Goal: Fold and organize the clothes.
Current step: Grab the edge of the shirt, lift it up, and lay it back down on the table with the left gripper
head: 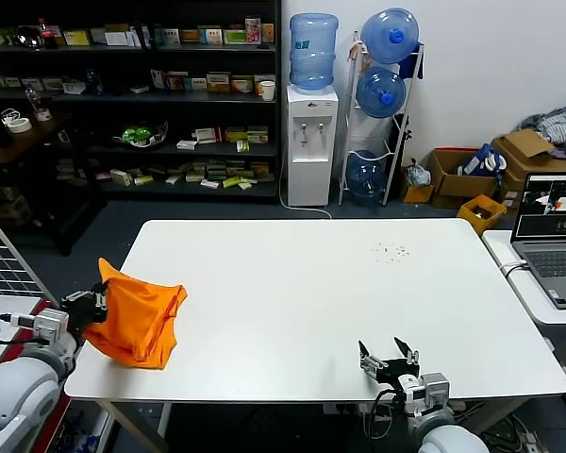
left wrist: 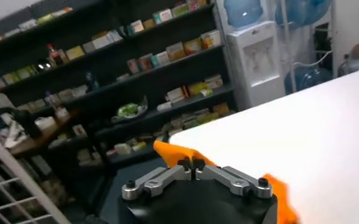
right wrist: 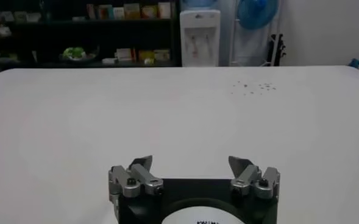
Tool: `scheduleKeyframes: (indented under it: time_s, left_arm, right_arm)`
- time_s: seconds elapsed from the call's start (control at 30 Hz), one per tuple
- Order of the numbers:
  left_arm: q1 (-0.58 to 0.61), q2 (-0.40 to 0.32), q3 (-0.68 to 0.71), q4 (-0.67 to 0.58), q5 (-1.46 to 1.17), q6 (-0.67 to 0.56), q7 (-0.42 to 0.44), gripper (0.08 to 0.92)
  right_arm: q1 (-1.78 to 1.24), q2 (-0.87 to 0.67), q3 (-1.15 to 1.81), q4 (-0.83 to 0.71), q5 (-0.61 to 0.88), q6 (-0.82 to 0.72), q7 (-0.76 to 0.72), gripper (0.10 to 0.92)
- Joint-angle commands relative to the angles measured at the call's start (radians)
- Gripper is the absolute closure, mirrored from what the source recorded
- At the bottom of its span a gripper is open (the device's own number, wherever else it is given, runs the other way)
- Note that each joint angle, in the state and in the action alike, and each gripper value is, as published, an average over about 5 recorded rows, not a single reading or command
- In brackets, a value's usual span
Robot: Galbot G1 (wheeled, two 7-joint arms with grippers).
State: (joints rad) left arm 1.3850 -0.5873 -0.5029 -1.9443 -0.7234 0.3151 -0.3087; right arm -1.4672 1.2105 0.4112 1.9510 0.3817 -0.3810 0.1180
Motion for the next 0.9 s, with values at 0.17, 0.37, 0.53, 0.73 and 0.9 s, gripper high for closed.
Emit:
scheduleKeyframes:
  time_s: [0.17,0.37,0.53,0.73,0.9]
  left_arm:
    - [-0.664,-0.534,0.848,0.031,-0.51,0.134,-0.399,0.908]
    - [-0.798,-0.807,0.936,0.261,-0.492,0.126,-0.415,0.908]
    - [-0.804,-0.878,0.957,0.335,-0.44,0.119,-0.41,0.908]
    - [-0.785,-0.89,0.944,0.363,-0.4,0.11,-0.405,0.908]
    - [-0.771,-0.903,0.934,0.38,-0.376,0.105,-0.405,0.908]
  right_arm:
    - [-0.106,0.079,0.077,0.038,-0.08,0.012,-0.001,0.203]
    - [-0.135,0.106,0.1,0.057,-0.097,0.012,0.0,0.203]
    - [-0.132,0.111,0.095,0.061,-0.099,0.011,0.001,0.203]
    - [-0.114,0.104,0.08,0.049,-0.094,0.01,0.001,0.203]
    - [-0.098,0.096,0.072,0.039,-0.086,0.008,0.001,0.203]
